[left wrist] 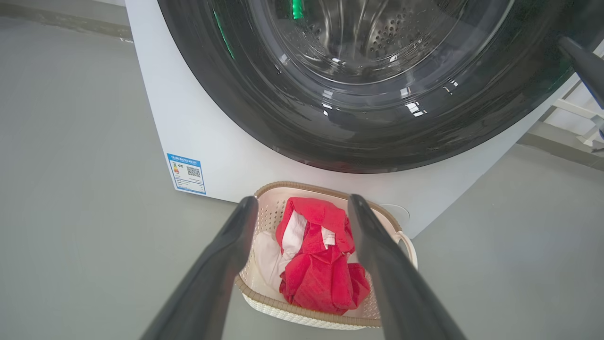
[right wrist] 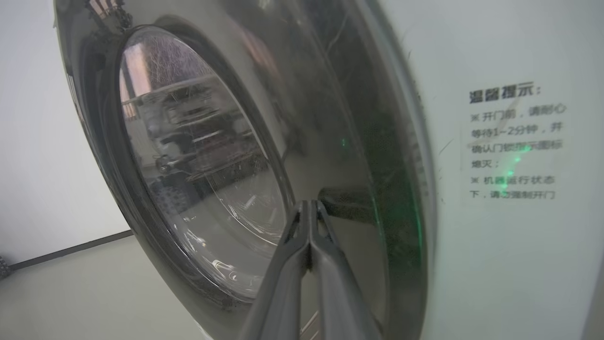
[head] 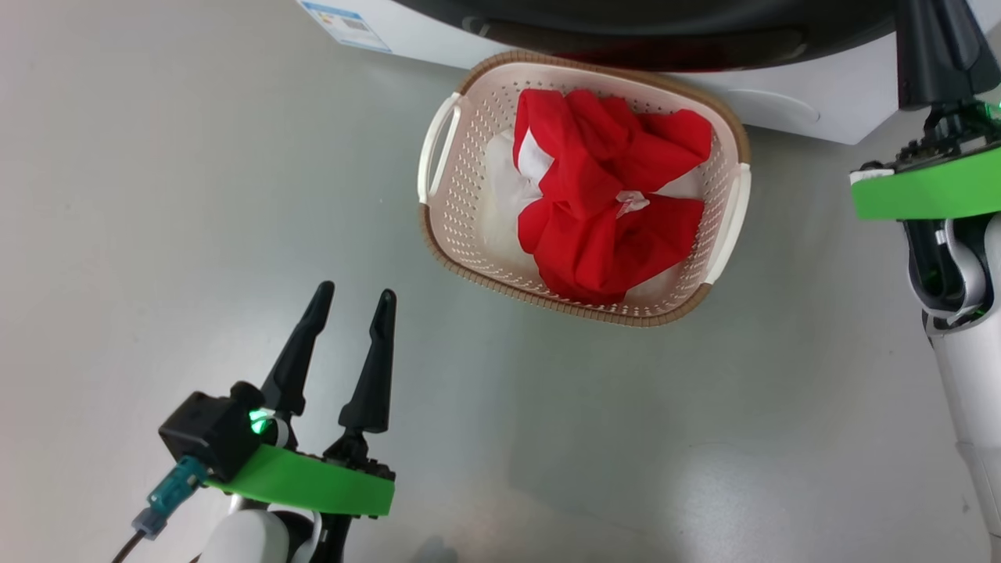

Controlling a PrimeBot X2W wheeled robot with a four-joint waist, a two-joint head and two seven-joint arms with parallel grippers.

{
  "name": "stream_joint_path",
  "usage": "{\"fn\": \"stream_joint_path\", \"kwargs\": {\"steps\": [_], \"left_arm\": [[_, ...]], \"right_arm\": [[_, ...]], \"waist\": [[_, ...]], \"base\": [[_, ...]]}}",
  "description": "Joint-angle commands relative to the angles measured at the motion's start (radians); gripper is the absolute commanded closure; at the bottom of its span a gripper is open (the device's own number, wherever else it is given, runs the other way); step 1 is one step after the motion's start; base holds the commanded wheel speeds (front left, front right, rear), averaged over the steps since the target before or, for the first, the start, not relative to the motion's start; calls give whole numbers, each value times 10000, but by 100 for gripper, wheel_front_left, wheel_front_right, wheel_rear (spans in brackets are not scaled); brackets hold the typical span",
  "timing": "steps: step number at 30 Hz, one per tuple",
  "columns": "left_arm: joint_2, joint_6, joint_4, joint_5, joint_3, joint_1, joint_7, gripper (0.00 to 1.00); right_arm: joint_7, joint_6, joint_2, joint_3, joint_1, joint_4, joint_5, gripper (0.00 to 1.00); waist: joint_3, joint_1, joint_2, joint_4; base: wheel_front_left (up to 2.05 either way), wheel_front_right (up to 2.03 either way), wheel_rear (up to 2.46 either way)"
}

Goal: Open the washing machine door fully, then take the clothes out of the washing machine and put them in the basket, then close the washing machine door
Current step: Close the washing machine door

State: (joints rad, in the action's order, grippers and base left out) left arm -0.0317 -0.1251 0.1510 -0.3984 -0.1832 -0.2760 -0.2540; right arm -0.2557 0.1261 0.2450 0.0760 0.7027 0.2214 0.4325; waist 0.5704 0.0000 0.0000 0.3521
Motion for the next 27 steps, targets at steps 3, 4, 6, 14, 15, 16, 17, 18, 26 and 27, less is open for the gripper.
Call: {"fn": "stream_joint_path", "kwargs": {"steps": [3, 4, 6, 14, 15, 16, 17, 18, 26, 27], "left_arm": [[-185, -1, -303, -113, 321, -76, -78, 0], [-185, 1, -316, -126, 328, -73, -78, 0], [-185, 6, -337, -154, 319, -70, -78, 0], [-185, 22, -363, -204, 207, -140, -78, 0], [-185, 22, -365, -202, 198, -143, -78, 0], [-185, 22, -365, -198, 192, -142, -78, 0], [-185, 23, -364, -193, 188, -138, -78, 0], [-185, 25, -363, -188, 187, -130, -78, 0], [-185, 41, -272, -106, 232, -37, -78, 0], [-185, 41, -255, -86, 254, -24, -78, 0]], "right_arm": [[-61, 46, -191, 4, 197, -270, 139, 100], [-61, 46, -215, -23, 222, -284, 145, 100], [-61, 46, -253, -100, 278, -289, 119, 100], [-61, 46, -391, -242, 611, -314, 127, 100], [-61, 46, -402, -240, 626, -321, 131, 100], [-61, 46, -414, -236, 626, -330, 131, 100], [-61, 46, -429, -227, 609, -342, 131, 100], [-61, 46, -440, -206, 568, -355, 136, 100], [-61, 46, -488, 57, -106, -278, 147, 100], [-61, 46, -500, 102, -218, -266, 156, 100]], "waist": [[106, 0, 0, 60], [126, 0, 0, 60], [169, 0, 0, 63], [289, 0, 0, 73], [287, 0, 0, 72], [281, 0, 0, 70], [268, 0, 0, 65], [251, 0, 0, 60], [-36, 0, 0, -61], [-84, 0, 0, -89]], "base": [[0, 0, 0], [0, 0, 0], [0, 0, 0], [0, 0, 0], [0, 0, 0], [0, 0, 0], [0, 0, 0], [0, 0, 0], [0, 0, 0], [0, 0, 0]]}}
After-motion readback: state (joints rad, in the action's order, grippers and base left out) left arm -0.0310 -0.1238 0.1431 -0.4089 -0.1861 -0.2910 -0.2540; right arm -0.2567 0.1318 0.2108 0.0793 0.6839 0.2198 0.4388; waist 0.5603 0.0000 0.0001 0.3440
